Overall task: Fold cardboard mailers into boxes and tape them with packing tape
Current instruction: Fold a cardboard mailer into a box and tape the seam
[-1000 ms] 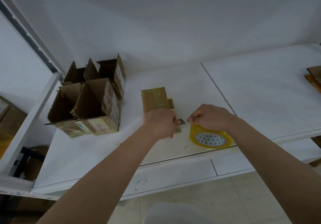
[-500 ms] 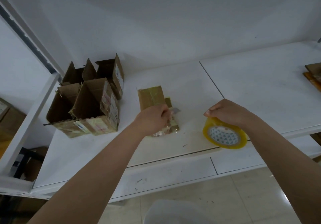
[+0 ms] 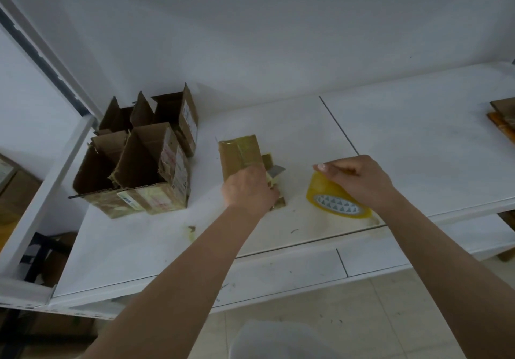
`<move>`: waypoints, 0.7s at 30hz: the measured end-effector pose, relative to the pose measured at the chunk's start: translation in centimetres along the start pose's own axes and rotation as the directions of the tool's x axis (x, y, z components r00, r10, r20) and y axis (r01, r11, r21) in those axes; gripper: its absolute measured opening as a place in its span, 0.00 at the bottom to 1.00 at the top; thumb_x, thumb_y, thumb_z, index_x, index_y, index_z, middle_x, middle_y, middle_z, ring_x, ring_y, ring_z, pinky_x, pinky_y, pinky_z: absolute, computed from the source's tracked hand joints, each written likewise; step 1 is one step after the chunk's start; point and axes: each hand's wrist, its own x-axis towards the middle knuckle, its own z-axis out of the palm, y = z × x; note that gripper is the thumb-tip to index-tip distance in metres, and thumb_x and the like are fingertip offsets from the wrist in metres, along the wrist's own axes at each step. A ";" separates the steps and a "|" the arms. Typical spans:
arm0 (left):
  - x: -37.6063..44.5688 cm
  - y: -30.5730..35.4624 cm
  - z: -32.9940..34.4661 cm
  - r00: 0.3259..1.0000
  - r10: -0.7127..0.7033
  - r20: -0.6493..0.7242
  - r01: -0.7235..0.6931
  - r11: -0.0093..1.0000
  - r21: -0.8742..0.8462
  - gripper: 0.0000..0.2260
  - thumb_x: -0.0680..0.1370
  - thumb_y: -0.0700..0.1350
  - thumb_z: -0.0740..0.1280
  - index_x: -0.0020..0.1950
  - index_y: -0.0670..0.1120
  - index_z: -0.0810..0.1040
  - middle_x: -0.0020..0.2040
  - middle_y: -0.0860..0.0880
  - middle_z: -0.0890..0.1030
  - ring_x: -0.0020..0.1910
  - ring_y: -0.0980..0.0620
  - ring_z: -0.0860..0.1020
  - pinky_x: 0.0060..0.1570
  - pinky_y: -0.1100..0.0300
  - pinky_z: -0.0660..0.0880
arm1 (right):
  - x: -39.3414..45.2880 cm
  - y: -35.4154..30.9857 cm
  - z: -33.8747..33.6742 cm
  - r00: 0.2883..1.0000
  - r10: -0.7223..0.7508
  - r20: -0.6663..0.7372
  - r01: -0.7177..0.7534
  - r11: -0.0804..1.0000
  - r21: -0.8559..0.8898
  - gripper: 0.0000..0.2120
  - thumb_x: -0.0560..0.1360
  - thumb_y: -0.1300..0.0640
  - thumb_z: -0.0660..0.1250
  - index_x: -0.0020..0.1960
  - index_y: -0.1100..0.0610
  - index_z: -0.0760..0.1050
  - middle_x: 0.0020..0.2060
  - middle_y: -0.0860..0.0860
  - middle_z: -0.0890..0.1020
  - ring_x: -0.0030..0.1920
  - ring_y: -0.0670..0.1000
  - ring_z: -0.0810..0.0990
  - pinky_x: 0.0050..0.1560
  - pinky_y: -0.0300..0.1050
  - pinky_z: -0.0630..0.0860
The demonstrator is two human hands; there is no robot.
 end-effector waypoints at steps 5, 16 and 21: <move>0.0 -0.4 -0.6 0.999 -0.042 0.030 0.047 0.978 -0.205 0.19 0.74 0.70 0.58 0.49 0.56 0.74 0.38 0.55 0.79 0.40 0.52 0.77 0.32 0.61 0.63 | -0.1 0.1 0.5 0.997 -0.049 -0.060 0.047 0.998 -0.032 0.14 0.74 0.33 0.61 0.50 0.35 0.82 0.46 0.37 0.84 0.51 0.43 0.79 0.51 0.45 0.75; -0.7 -0.3 -1.4 0.986 0.099 0.135 -0.025 0.884 -0.467 0.30 0.55 0.82 0.56 0.40 0.62 0.77 0.39 0.61 0.80 0.37 0.66 0.76 0.36 0.62 0.69 | 0.6 -2.1 3.2 0.991 -0.124 -0.047 0.109 0.964 -0.242 0.13 0.76 0.33 0.60 0.51 0.33 0.80 0.33 0.38 0.80 0.42 0.46 0.81 0.41 0.43 0.75; 0.0 -1.2 -0.4 0.977 0.182 0.113 -0.083 0.807 -0.584 0.16 0.70 0.63 0.71 0.34 0.52 0.77 0.24 0.60 0.71 0.24 0.61 0.69 0.33 0.61 0.65 | 0.6 -2.8 3.5 0.990 -0.139 -0.028 0.128 0.962 -0.239 0.13 0.76 0.33 0.59 0.48 0.34 0.81 0.38 0.40 0.84 0.42 0.45 0.82 0.46 0.46 0.78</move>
